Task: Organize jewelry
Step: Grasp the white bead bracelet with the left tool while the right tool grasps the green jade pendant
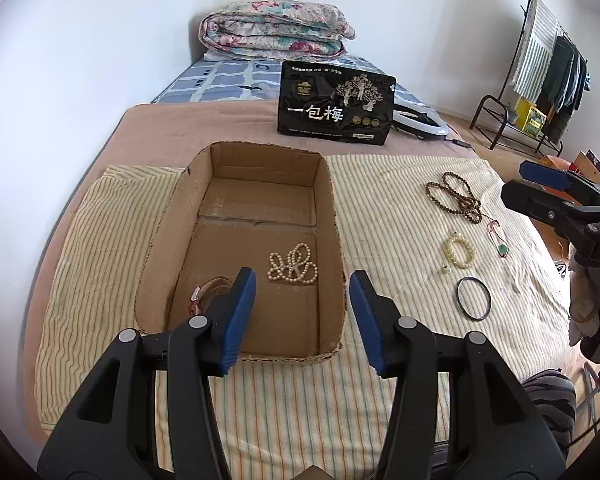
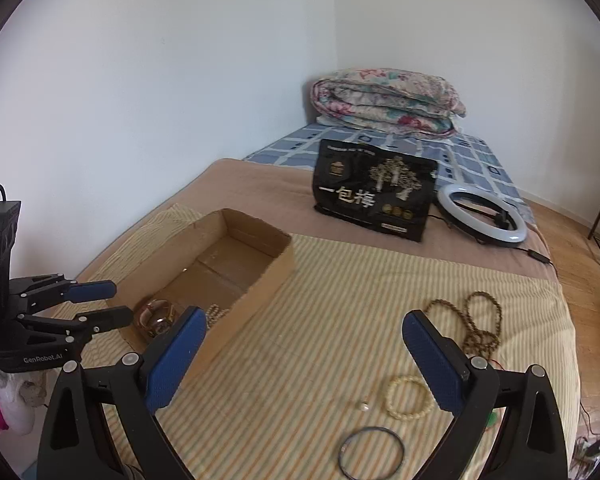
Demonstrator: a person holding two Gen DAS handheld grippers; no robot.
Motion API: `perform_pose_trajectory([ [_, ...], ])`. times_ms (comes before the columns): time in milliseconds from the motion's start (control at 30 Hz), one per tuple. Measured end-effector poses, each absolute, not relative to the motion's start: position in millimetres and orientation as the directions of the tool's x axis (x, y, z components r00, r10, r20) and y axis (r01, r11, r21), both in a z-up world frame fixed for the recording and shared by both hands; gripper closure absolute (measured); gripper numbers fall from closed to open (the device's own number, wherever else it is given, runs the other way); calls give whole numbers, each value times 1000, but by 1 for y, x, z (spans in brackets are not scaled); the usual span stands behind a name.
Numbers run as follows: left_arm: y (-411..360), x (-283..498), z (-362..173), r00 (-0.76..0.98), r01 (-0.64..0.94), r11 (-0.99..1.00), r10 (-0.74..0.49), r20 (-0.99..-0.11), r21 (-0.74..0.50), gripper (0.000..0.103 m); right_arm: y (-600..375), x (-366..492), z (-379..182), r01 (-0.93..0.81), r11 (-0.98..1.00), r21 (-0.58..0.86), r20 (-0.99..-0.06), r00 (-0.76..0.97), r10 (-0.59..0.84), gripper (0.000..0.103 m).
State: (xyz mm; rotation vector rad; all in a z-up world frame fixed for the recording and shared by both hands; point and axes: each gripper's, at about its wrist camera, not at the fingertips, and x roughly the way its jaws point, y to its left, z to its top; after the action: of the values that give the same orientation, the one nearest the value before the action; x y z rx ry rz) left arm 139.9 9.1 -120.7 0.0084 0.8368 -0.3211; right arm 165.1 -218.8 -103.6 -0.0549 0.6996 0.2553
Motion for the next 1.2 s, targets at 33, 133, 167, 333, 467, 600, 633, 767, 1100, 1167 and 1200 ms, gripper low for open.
perform_pose_trajectory([
  [33, 5, 139, -120, 623, 289, 950, -281, -730, -118, 53, -229, 161, -103, -231, 973, 29, -642, 741, 195, 3],
  [133, -11, 137, -118, 619, 315, 942, -294, -729, -112, 53, -259, 149, -102, -179, 984, 5, -638, 757, 141, 3],
  [167, -17, 137, -118, 618, 325, 939, -298, -728, -108, 53, -268, 146, -101, -162, 987, -3, -638, 760, 123, 3],
  [333, -44, 138, -118, 602, 368, 924, -324, -729, -106, 53, -314, 130, -105, -74, 997, -20, -640, 767, 44, 3],
  [467, -65, 144, -121, 578, 396, 910, -350, -737, -122, 53, -341, 123, -113, -20, 999, -38, -648, 761, -9, 3],
  [600, -88, 153, -128, 551, 421, 897, -368, -749, -131, 53, -368, 116, -129, 25, 999, -30, -663, 748, -39, 4],
  [633, -94, 155, -130, 541, 428, 893, -375, -753, -137, 53, -372, 116, -134, 34, 999, -32, -668, 743, -47, 5],
  [767, -118, 165, -141, 502, 454, 878, -394, -770, -153, 53, -389, 113, -155, 54, 998, -25, -691, 721, -56, 13],
  [1100, -169, 193, -180, 366, 504, 836, -436, -822, -219, 53, -408, 131, -213, 50, 999, 7, -770, 637, -26, 38],
  [1167, -178, 199, -187, 352, 509, 832, -433, -830, -218, 53, -408, 137, -221, 47, 999, 4, -781, 624, -26, 42],
  [1200, -182, 202, -190, 344, 512, 830, -433, -833, -220, 54, -408, 141, -225, 45, 999, 4, -785, 618, -25, 43],
])
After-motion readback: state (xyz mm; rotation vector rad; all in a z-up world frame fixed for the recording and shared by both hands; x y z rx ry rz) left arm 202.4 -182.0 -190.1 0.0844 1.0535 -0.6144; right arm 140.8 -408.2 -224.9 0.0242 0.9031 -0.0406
